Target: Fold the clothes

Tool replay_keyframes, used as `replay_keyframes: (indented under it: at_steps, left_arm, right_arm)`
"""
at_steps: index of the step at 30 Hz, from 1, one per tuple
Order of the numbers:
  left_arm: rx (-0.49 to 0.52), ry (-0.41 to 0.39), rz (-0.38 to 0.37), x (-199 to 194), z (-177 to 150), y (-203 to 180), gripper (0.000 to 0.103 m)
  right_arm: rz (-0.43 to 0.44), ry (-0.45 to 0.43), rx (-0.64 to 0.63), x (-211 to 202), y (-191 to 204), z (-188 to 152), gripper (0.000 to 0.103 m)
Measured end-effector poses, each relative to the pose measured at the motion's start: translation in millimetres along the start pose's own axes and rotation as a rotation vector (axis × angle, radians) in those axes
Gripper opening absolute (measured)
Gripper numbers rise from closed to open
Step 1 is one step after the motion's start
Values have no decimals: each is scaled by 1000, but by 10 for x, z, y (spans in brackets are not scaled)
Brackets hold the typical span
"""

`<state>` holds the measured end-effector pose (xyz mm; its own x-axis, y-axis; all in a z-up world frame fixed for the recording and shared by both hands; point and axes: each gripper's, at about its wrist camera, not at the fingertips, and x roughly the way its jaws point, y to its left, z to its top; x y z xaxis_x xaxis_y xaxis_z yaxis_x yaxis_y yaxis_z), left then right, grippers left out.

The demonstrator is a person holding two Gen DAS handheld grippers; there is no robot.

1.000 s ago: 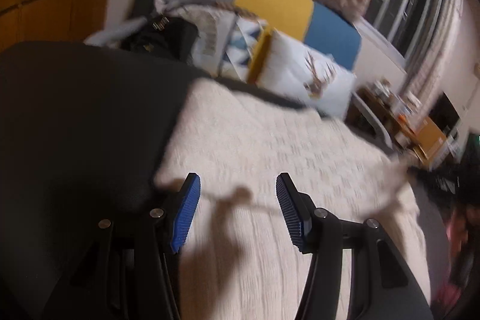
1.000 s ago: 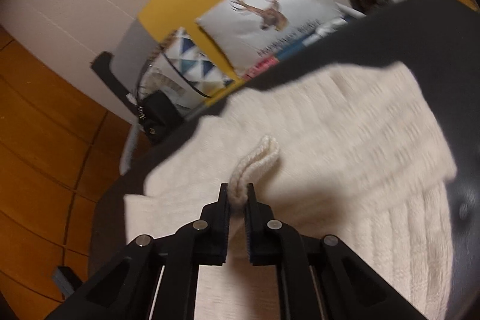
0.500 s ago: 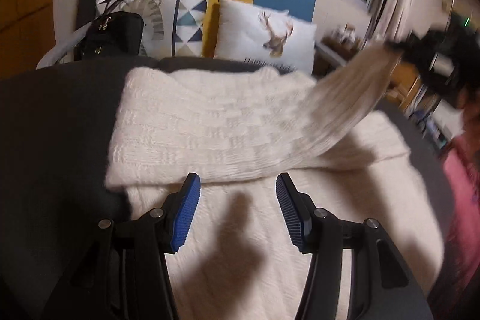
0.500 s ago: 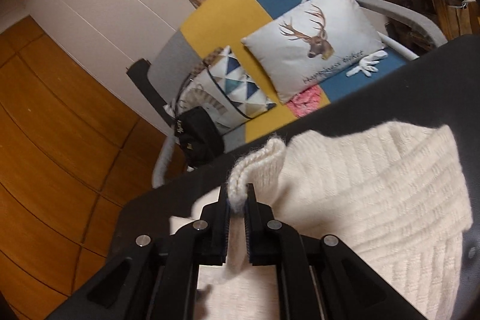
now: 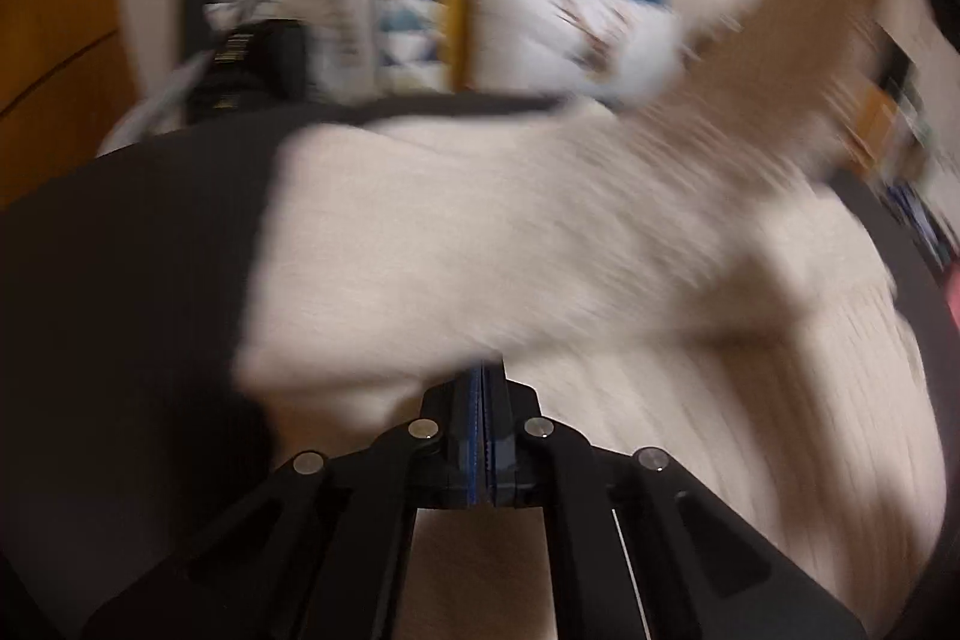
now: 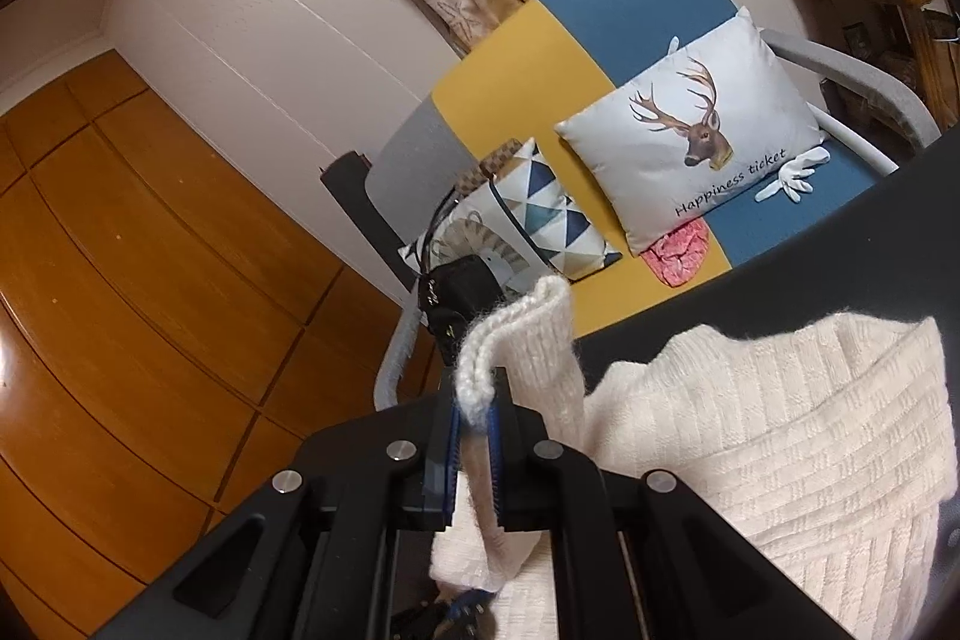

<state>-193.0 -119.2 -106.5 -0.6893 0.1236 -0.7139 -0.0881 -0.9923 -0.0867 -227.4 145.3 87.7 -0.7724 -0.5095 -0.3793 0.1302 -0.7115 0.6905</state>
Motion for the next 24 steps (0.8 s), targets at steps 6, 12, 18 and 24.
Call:
replay_keyframes:
  at_steps: [6,12,18,24]
  left_arm:
    - [-157,-50,83,46,62,421,0]
    - [-257,-27,105,129,-38,621,0]
    - [-191,-34,185,79,-79,438,1]
    - [-87,-47,233,62,-54,208,1]
  right_arm:
    - [-13,-29,19,-89,-96,-3,6]
    - [-57,-20,71,-59,-387,-46,6]
    - [-163,17,127,64,-824,-155,6]
    - [-257,32,184,84,-1343,-282,6]
